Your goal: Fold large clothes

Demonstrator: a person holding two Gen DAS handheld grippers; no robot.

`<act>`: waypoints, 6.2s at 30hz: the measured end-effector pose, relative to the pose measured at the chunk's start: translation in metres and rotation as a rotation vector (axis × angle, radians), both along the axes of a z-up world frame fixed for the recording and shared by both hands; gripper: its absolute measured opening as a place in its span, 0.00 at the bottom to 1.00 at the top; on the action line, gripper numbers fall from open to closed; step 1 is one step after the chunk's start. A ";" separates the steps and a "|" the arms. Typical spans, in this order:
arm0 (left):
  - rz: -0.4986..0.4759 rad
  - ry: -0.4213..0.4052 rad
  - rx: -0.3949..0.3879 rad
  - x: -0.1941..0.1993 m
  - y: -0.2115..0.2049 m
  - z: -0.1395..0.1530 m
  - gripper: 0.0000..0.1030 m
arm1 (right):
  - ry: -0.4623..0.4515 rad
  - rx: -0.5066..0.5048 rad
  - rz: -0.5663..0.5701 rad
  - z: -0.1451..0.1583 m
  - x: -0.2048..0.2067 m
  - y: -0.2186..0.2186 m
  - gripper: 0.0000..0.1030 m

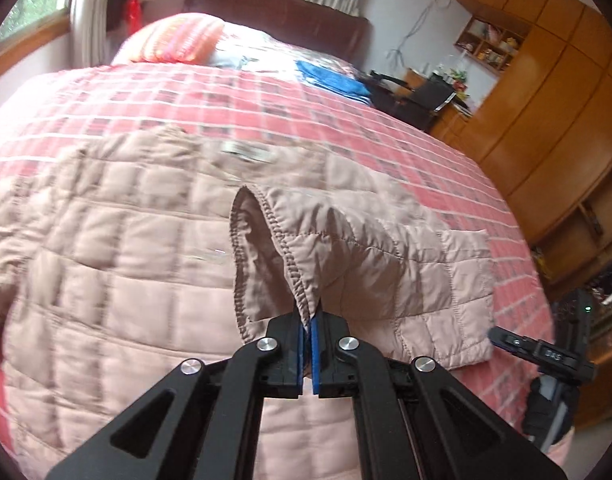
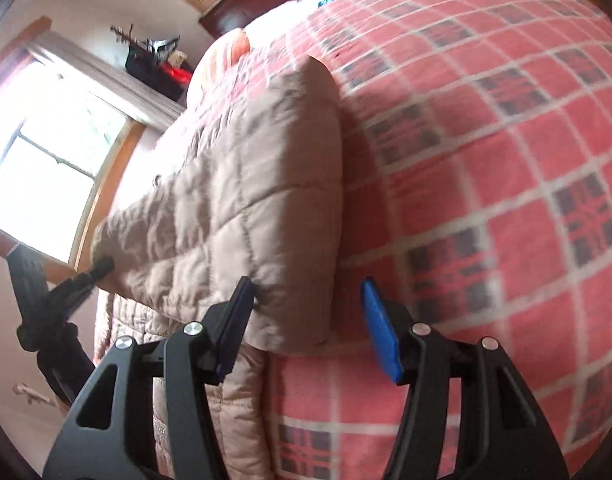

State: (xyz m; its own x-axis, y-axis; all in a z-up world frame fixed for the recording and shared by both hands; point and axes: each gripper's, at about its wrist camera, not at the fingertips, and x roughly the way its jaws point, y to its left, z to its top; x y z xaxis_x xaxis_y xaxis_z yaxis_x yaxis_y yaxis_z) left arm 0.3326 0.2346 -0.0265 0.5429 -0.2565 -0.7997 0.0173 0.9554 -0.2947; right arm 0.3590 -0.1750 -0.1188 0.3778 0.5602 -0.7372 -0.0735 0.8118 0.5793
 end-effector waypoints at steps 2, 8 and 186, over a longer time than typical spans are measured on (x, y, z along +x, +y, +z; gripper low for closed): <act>0.022 0.000 0.021 0.000 0.014 -0.003 0.02 | 0.009 -0.033 0.019 0.001 0.007 0.016 0.48; 0.050 0.076 0.024 0.010 0.041 -0.032 0.02 | 0.005 -0.128 0.060 0.001 0.003 0.048 0.20; 0.502 0.055 -0.081 -0.132 0.366 -0.050 0.65 | 0.103 -0.041 0.554 0.027 -0.017 0.466 0.47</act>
